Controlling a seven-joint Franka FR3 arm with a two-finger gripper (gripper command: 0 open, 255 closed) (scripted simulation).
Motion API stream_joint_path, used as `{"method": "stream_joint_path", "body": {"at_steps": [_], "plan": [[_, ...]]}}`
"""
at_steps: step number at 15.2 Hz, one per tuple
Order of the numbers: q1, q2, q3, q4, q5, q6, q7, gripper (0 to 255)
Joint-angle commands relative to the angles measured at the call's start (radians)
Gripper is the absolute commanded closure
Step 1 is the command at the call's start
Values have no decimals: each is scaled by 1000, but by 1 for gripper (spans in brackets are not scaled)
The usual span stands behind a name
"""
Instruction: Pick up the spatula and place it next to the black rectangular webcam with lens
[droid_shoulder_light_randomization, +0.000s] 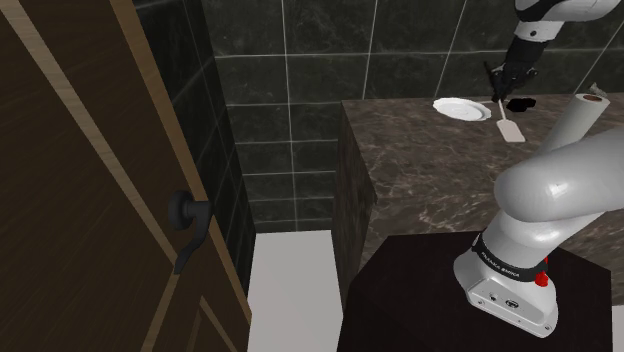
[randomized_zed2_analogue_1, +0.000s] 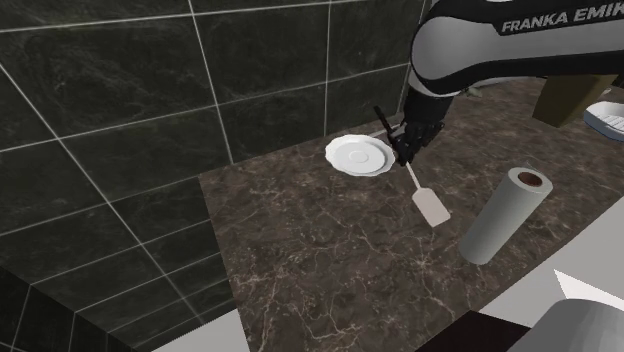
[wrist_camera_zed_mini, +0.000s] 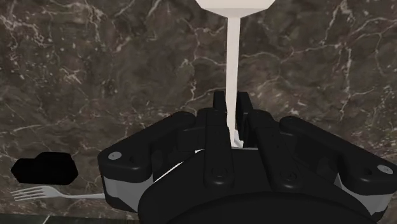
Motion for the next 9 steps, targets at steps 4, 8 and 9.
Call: {"method": "stream_joint_path", "body": {"at_steps": [4, 8, 9], "plan": [[-4, 94, -121, 99, 4, 14, -139, 255], [13, 196, -230, 200, 42, 24, -262, 255], [19, 226, -259, 227, 58, 27, -296, 255]]}}
